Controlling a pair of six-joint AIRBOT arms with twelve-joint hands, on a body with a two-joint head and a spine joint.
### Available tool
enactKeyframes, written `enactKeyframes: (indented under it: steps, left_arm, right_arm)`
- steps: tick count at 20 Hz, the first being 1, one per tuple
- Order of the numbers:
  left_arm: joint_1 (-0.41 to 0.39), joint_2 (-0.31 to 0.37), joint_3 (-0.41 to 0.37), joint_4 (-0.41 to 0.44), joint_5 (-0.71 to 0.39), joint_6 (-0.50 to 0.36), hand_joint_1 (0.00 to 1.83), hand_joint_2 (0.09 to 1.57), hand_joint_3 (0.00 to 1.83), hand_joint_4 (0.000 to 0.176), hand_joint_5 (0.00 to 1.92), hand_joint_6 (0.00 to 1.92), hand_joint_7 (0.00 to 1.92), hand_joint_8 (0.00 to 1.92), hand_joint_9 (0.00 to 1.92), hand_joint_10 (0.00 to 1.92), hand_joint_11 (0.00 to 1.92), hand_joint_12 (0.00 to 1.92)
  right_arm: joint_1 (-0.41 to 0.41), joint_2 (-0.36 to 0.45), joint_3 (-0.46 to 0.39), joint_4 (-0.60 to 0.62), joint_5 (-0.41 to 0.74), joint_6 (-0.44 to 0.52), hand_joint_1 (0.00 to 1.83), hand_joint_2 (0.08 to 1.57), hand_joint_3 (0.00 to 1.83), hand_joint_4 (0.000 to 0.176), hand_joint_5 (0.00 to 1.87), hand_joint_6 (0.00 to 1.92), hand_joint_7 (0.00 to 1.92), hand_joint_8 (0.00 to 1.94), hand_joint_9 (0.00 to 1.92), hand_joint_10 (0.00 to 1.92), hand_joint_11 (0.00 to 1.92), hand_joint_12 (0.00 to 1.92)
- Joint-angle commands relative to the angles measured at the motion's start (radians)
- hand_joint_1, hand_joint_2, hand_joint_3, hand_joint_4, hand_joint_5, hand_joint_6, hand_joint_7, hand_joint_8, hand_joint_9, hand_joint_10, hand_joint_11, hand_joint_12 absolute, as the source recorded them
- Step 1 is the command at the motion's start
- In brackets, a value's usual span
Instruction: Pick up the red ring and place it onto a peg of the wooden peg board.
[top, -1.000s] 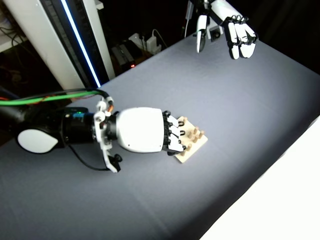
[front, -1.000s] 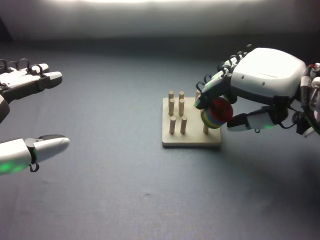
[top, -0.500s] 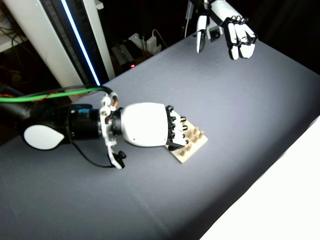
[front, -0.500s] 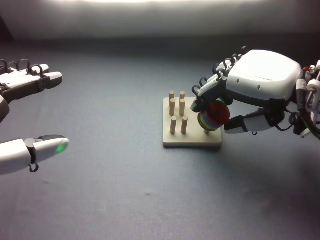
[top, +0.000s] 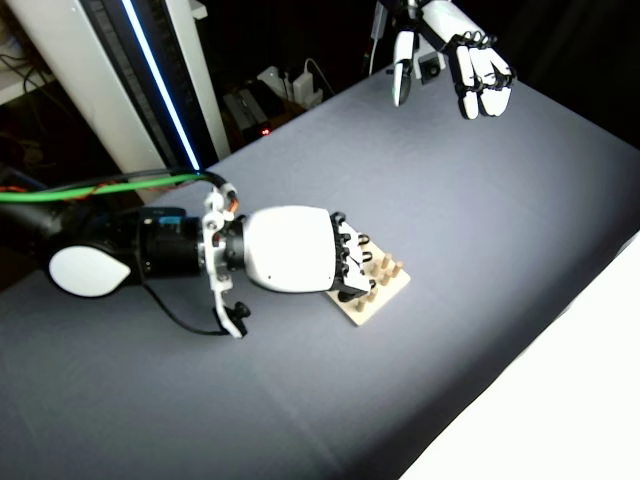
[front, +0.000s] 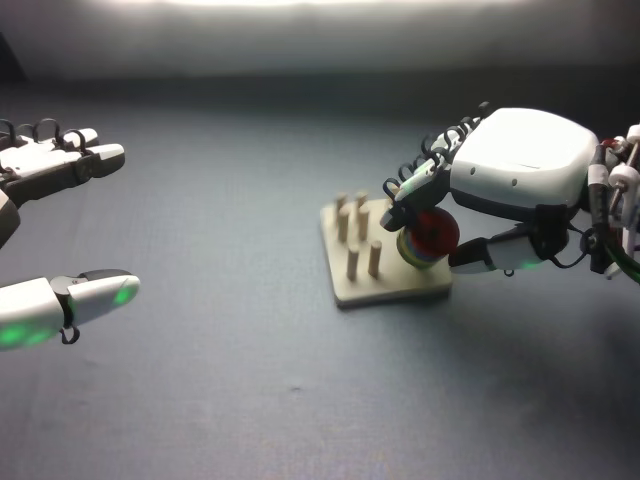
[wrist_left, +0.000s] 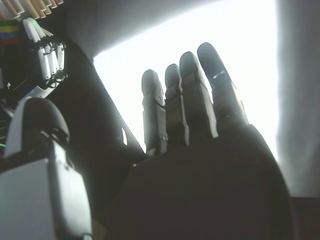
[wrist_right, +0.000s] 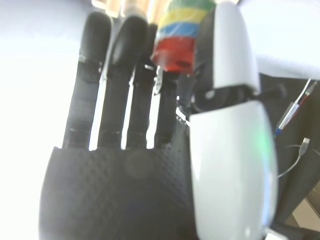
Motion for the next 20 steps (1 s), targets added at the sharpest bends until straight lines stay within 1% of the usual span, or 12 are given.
enactKeyframes:
  steps: [1,5,6,7,9,11,14,15,16,17,19,20]
  left_arm:
    - [-0.004,-0.001,0.005,0.002,-0.127,-0.006,0.63,1.04,0.00,0.000,0.41,0.00,0.29,0.00,0.28,0.00,0.00,0.86]
    - [-0.004,-0.001,0.005,0.002,-0.127,-0.006,0.66,1.04,0.00,0.000,0.41,0.00,0.28,0.00,0.26,0.00,0.00,0.82]
    - [-0.004,-0.001,0.005,0.002,-0.128,-0.006,0.65,1.04,0.00,0.000,0.41,0.00,0.28,0.00,0.27,0.00,0.00,0.86]
    - [-0.004,-0.001,0.005,0.002,-0.128,-0.007,0.66,1.04,0.00,0.000,0.41,0.00,0.28,0.00,0.27,0.00,0.00,0.86]
    - [-0.004,-0.001,0.005,0.001,-0.129,-0.007,0.66,1.04,0.00,0.000,0.41,0.00,0.29,0.00,0.28,0.00,0.00,0.88]
    - [-0.004,-0.001,0.004,-0.001,-0.133,-0.007,0.66,1.04,0.00,0.000,0.41,0.00,0.29,0.00,0.28,0.00,0.00,0.87]
    - [-0.004,-0.001,0.003,-0.007,-0.172,-0.010,0.69,1.04,0.00,0.000,0.39,0.00,0.28,0.00,0.22,0.01,0.00,0.63]
    - [-0.004,-0.001,0.002,-0.008,-0.200,-0.015,0.76,1.06,0.00,0.000,0.38,0.00,0.27,0.00,0.20,0.00,0.00,0.55]
    - [-0.004,-0.001,0.001,-0.008,-0.220,-0.020,0.77,1.06,0.01,0.018,0.37,0.00,0.27,0.00,0.19,0.00,0.00,0.52]
    - [-0.005,0.001,-0.004,-0.007,-0.254,-0.023,0.84,1.05,0.00,0.025,0.39,0.00,0.27,0.00,0.19,0.00,0.00,0.49]
    - [-0.009,0.012,-0.016,0.001,-0.314,-0.023,0.79,1.04,0.00,0.067,0.30,0.00,0.20,0.00,0.17,0.00,0.00,0.54]
    - [-0.012,0.016,-0.020,0.005,-0.341,-0.023,0.71,1.11,0.01,0.096,0.14,0.00,0.13,0.00,0.11,0.00,0.00,0.44]
  right_arm:
    - [0.007,0.000,-0.003,0.023,0.092,-0.002,1.27,1.00,0.00,0.000,0.69,0.00,0.66,0.00,0.78,0.03,0.51,0.76]
    - [0.007,0.000,-0.003,0.023,0.093,-0.002,1.21,0.98,0.00,0.000,0.49,0.00,0.44,0.00,0.56,0.00,0.28,0.85]
    - [0.007,0.000,-0.006,0.024,0.095,-0.002,1.22,0.98,0.00,0.008,0.45,0.00,0.40,0.00,0.52,0.00,0.21,0.86]
    - [0.007,0.001,-0.008,0.024,0.101,-0.001,1.20,0.98,0.00,0.039,0.40,0.00,0.38,0.00,0.47,0.00,0.14,0.89]
    - [0.007,0.007,-0.023,0.033,0.131,0.000,1.09,0.99,0.01,0.043,0.35,0.00,0.39,0.00,0.49,0.00,0.16,1.02]
    - [0.007,0.022,-0.032,0.061,0.172,0.000,1.04,1.00,0.01,0.048,0.36,0.00,0.42,0.01,0.48,0.00,0.12,1.01]
    - [-0.007,0.078,-0.069,0.139,0.279,0.000,0.96,0.98,0.00,0.081,0.36,0.00,0.35,0.00,0.38,0.00,0.06,0.96]
    - [-0.044,0.115,-0.089,0.190,0.352,0.000,0.98,0.98,0.00,0.036,0.38,0.00,0.39,0.00,0.40,0.01,0.11,0.90]
    - [-0.076,0.138,-0.104,0.228,0.407,0.000,0.98,1.00,0.00,0.026,0.38,0.00,0.41,0.00,0.43,0.01,0.15,0.82]
    - [-0.135,0.174,-0.131,0.293,0.516,-0.001,0.98,1.06,0.00,0.001,0.39,0.00,0.40,0.00,0.41,0.00,0.16,0.69]
    - [-0.206,0.226,-0.179,0.374,0.674,-0.003,0.88,1.17,0.00,0.000,0.39,0.00,0.47,0.00,0.50,0.01,0.22,0.63]
    - [-0.240,0.246,-0.201,0.405,0.743,-0.007,0.57,1.34,0.00,0.000,0.39,0.00,0.55,0.00,0.62,0.02,0.25,0.73]
